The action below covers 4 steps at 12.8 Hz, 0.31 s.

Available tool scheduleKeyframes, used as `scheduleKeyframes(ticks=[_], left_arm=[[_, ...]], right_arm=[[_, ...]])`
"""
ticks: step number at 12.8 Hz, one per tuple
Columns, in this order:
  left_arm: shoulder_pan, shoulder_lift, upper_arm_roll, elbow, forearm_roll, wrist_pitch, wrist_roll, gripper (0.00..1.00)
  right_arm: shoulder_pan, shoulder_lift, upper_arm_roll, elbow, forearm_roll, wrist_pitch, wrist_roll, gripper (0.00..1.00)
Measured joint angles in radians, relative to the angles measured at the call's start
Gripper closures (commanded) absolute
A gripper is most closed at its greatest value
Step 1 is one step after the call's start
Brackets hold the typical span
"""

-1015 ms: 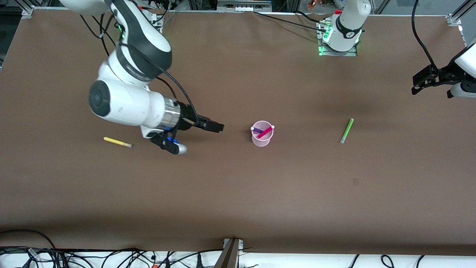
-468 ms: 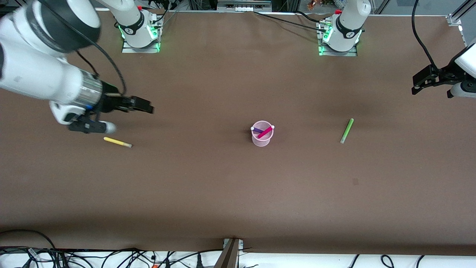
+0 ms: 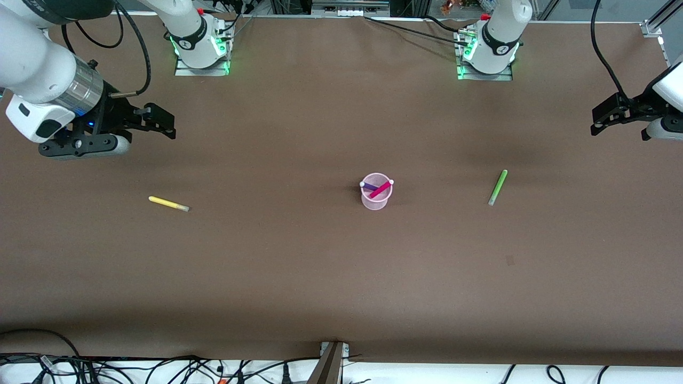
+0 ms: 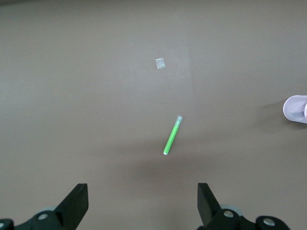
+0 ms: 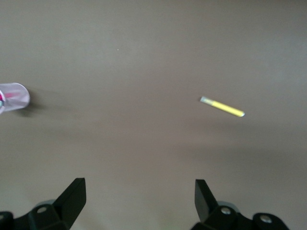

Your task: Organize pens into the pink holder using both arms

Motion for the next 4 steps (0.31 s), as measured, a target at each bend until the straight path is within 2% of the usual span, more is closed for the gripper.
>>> scheduleKeyframes(ticks=[4], left_arm=[[0.0,0.0,0.0,0.0,0.0,0.0,0.0,0.0]], right_arm=[[0.0,0.0,-0.001,0.002,-0.016,-0.002,-0.013,0.0]])
